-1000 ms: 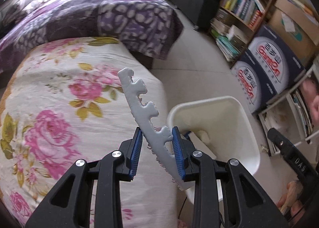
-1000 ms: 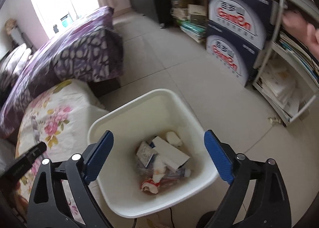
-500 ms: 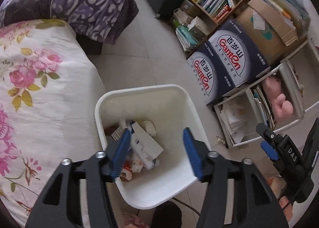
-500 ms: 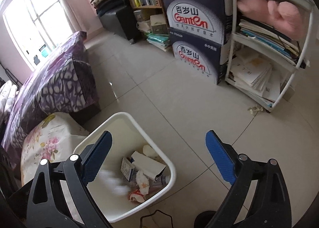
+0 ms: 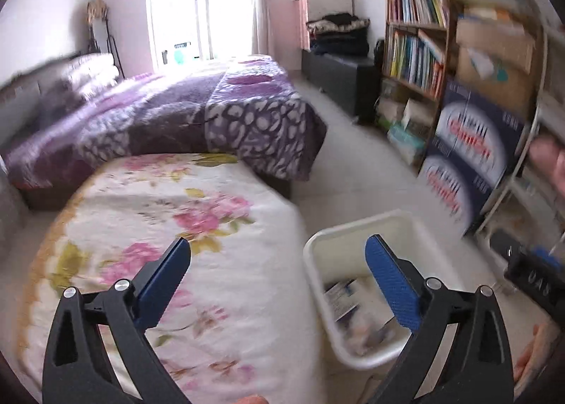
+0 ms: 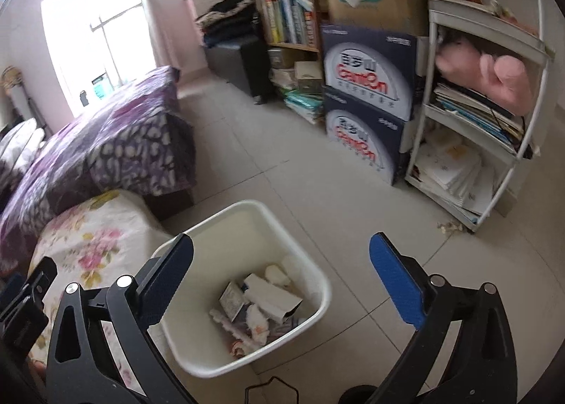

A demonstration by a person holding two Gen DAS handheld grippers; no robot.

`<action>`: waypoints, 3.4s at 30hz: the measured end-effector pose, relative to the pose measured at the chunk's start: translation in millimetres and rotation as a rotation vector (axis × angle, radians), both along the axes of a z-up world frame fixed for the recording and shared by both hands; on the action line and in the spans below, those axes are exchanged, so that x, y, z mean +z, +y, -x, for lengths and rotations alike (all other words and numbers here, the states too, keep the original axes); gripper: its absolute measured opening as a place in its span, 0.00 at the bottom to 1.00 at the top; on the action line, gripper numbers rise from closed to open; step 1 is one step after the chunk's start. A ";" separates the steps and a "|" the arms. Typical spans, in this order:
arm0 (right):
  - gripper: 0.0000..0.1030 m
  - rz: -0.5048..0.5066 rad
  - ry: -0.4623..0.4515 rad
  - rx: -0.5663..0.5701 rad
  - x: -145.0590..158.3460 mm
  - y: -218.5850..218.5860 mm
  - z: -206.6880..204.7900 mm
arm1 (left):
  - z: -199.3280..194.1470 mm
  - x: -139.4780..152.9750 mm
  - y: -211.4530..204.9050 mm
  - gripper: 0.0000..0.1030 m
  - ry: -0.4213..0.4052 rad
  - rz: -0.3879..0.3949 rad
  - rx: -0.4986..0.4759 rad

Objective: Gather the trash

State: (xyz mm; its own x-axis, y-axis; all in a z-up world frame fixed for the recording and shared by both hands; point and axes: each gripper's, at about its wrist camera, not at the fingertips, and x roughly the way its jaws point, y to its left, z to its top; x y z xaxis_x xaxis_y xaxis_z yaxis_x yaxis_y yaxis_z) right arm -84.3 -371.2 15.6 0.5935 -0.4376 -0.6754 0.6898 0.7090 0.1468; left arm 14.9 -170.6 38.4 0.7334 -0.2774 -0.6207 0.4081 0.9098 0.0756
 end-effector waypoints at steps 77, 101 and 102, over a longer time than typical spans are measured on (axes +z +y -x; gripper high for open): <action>0.93 0.178 0.071 0.231 -38.6 117.7 -18.1 | 15.2 -34.5 77.8 0.93 0.011 -0.093 0.195; 0.93 0.129 0.098 0.229 -36.5 106.7 -21.0 | 16.6 -39.5 74.3 0.92 0.026 -0.078 0.141; 0.93 0.129 0.098 0.229 -36.5 106.6 -21.0 | 15.8 -39.9 74.9 0.92 0.033 -0.076 0.143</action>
